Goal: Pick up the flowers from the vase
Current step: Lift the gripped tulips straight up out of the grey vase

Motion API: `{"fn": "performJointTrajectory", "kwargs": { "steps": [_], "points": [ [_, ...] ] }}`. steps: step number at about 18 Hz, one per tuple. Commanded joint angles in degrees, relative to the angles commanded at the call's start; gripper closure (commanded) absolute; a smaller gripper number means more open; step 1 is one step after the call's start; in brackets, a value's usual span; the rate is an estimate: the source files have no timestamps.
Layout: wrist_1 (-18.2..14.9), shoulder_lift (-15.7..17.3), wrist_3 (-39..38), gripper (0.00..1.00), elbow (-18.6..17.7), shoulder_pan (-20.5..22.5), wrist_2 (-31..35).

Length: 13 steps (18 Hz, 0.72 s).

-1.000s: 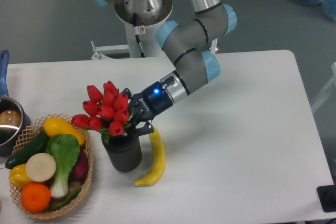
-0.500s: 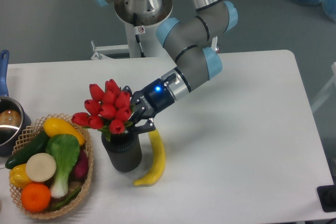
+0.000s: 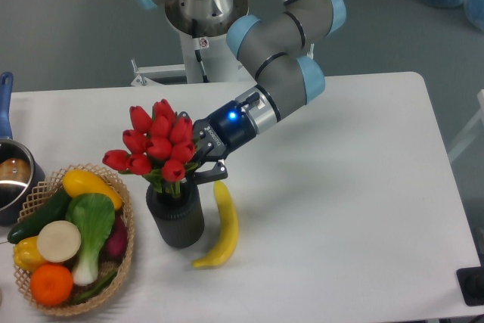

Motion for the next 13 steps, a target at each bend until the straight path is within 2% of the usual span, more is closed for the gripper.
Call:
{"fn": "performJointTrajectory", "kwargs": {
  "steps": [5, 8, 13],
  "points": [
    [-0.09, 0.97, -3.61, 0.55, 2.11, -0.26, -1.14],
    [-0.09, 1.40, -8.61, 0.55, 4.22, -0.35, -1.14],
    [-0.09, 3.16, -9.94, 0.55, 4.66, -0.35, -2.19]
  ]
}}
